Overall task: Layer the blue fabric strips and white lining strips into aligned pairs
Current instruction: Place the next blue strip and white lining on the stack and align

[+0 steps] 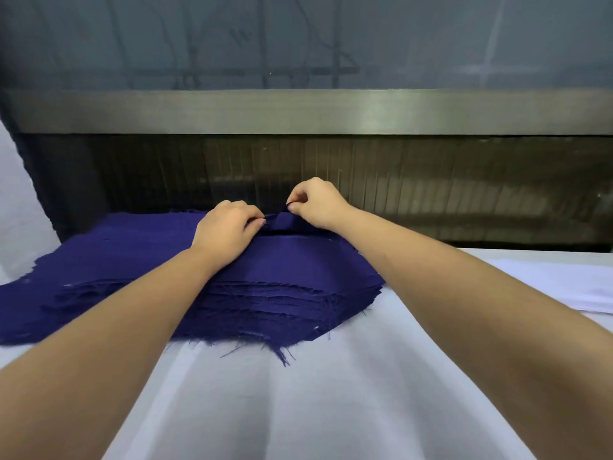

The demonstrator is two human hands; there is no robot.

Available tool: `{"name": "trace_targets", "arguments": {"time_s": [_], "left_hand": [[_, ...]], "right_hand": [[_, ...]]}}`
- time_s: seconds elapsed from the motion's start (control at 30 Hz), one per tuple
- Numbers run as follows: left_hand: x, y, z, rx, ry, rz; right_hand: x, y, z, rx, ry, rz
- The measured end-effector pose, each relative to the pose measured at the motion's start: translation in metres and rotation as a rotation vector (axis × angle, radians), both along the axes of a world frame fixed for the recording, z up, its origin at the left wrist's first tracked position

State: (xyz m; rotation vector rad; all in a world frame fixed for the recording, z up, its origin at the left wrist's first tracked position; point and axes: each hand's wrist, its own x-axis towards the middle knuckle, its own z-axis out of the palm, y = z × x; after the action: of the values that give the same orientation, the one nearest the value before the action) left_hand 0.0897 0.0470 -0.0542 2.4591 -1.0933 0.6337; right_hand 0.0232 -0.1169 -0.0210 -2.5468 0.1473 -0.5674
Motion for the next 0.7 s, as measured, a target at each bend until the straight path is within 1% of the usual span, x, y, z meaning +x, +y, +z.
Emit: {"name": "trace_targets", "arguments": {"time_s": [0.1,0.23,0.4,0.5,0.6,0.7], "left_hand": [[-0.001,-0.001,0.000,-0.018,0.019,0.002],[-0.001,-0.004,0.000,-0.038,0.080,0.041],[0.005,-0.002,0.005,-0.210,0.154,0.202],[0.009,0.004,0.009,-0.246,0.181,0.331],[0.014,0.017,0.012,-0.177,0.155,0.442],[0.020,0.033,0.013,-0.111,0.132,0.540]], "right_hand": [[0.001,0.002,0.001,-0.066,0.005,-0.033],[0.000,0.007,0.004,-0.078,-0.123,-0.106],[-0.003,0.013,0.013,-0.123,-0.232,-0.201],[-0.004,0.018,0.017,-0.034,-0.269,-0.188],[-0.005,0.021,0.018,0.129,-0.282,-0.169],[-0.006,0.016,0.016,0.217,-0.311,-0.200]]}}
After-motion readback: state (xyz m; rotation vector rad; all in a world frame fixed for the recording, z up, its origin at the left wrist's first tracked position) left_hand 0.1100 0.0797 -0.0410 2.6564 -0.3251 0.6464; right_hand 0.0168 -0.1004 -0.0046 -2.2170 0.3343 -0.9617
